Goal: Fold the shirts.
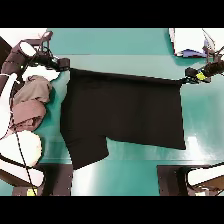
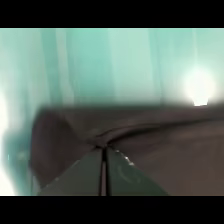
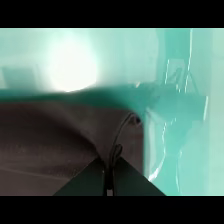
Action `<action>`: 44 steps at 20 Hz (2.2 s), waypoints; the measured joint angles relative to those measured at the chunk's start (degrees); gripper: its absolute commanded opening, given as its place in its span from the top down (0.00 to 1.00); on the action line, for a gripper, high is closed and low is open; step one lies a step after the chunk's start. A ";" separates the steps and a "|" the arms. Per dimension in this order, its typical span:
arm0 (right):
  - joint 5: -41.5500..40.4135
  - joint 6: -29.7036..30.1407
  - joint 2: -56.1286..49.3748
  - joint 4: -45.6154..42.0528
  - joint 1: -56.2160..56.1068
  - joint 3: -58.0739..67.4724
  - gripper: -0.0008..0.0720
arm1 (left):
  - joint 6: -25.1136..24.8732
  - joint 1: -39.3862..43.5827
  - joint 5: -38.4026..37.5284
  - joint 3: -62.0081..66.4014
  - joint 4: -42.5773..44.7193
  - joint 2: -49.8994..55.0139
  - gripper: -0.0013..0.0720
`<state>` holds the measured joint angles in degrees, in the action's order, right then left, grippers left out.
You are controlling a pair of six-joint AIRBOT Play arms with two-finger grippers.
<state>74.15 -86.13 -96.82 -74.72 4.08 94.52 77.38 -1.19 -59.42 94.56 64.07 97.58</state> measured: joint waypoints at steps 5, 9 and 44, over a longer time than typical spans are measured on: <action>-0.04 0.44 6.45 -0.15 -0.13 -11.28 0.96 | -0.59 -0.02 -10.19 -1.66 3.08 0.17 0.92; -1.99 0.59 10.32 0.52 -0.13 -19.58 0.37 | 1.36 -0.09 -13.46 -5.53 4.22 0.20 0.30; 11.80 2.23 35.89 1.86 3.63 -30.62 0.37 | 7.98 0.02 -8.96 -69.42 -8.24 -45.22 0.96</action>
<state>85.95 -83.90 -60.93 -72.86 7.70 63.90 85.36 -1.17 -68.38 25.15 55.83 52.36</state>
